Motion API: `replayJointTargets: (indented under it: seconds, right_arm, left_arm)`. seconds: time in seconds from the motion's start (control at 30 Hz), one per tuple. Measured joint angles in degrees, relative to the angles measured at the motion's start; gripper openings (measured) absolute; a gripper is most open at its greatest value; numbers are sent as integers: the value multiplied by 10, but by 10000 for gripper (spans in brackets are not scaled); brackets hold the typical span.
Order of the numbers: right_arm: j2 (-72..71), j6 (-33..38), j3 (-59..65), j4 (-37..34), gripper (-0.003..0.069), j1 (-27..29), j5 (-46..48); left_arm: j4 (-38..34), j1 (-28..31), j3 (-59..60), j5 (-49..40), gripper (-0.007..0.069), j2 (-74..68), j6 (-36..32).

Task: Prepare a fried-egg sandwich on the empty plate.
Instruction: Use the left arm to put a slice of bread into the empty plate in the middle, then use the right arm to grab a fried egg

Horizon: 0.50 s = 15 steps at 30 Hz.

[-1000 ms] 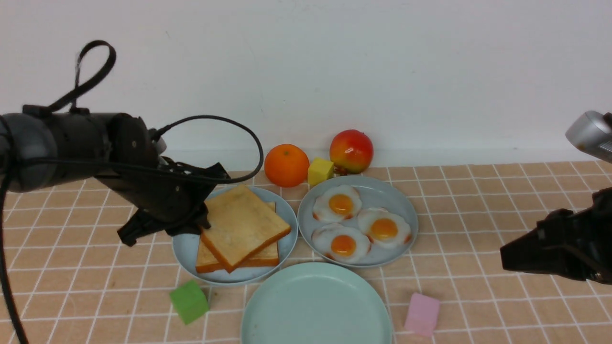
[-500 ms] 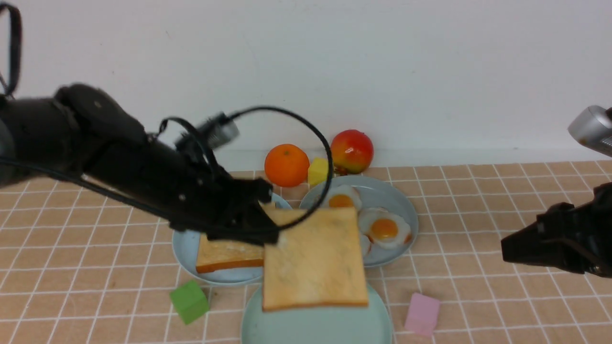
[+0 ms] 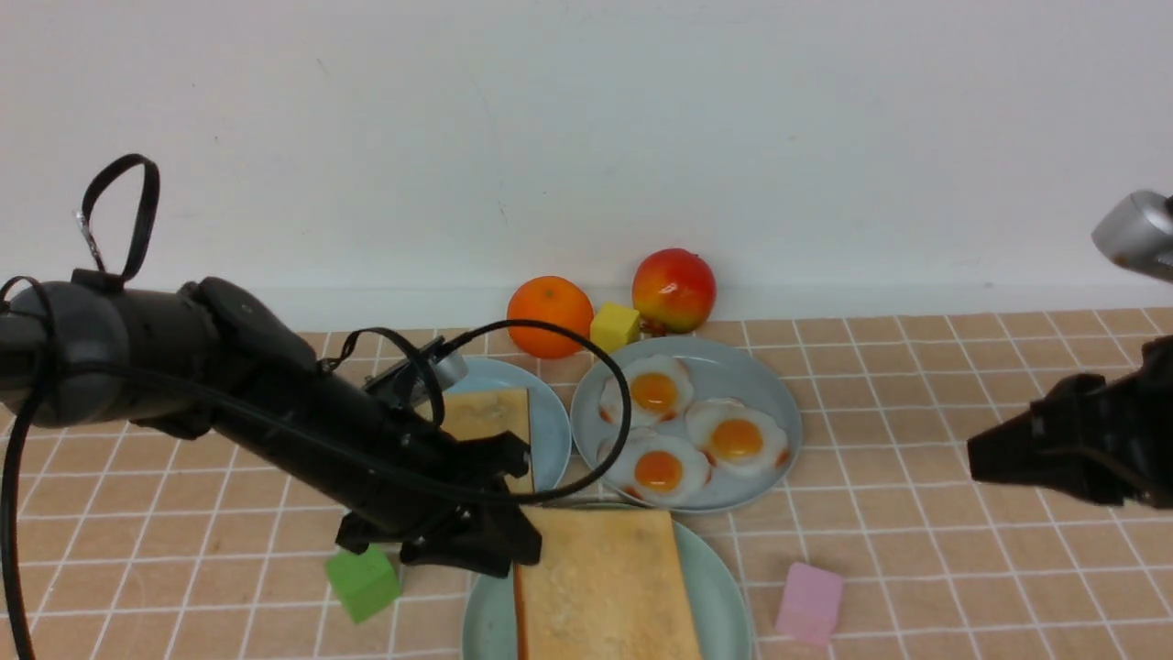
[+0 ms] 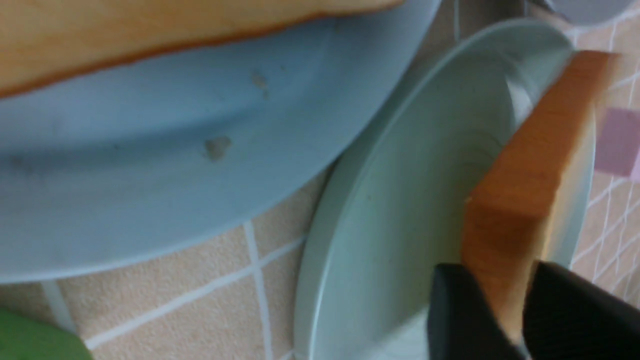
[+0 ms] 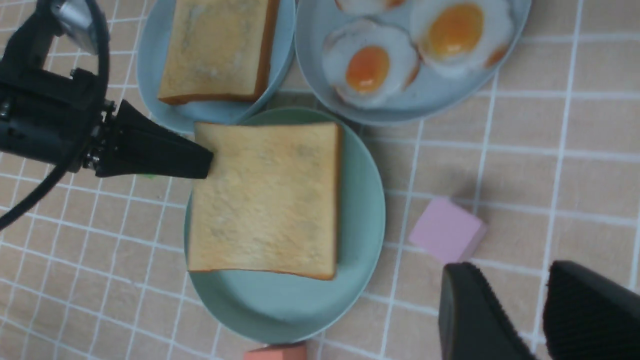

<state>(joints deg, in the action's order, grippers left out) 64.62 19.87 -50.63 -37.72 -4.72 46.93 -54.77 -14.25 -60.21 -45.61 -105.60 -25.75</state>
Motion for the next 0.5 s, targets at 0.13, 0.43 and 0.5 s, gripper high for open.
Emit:
replayJointTargets:
  seconds: [0.13,0.43,0.5]
  right_arm:
    - [39,4,-70,6,281,0,22]
    - [173,4,-182,16,426,-49,33]
    - [223,4,-188,25,447,-71,23]
  left_arm:
    - [19,0,-11,3,422,16,4]
    - [159,0,-142,-68,575,100,51]
    - [166,0,-158,-98,559,135,49]
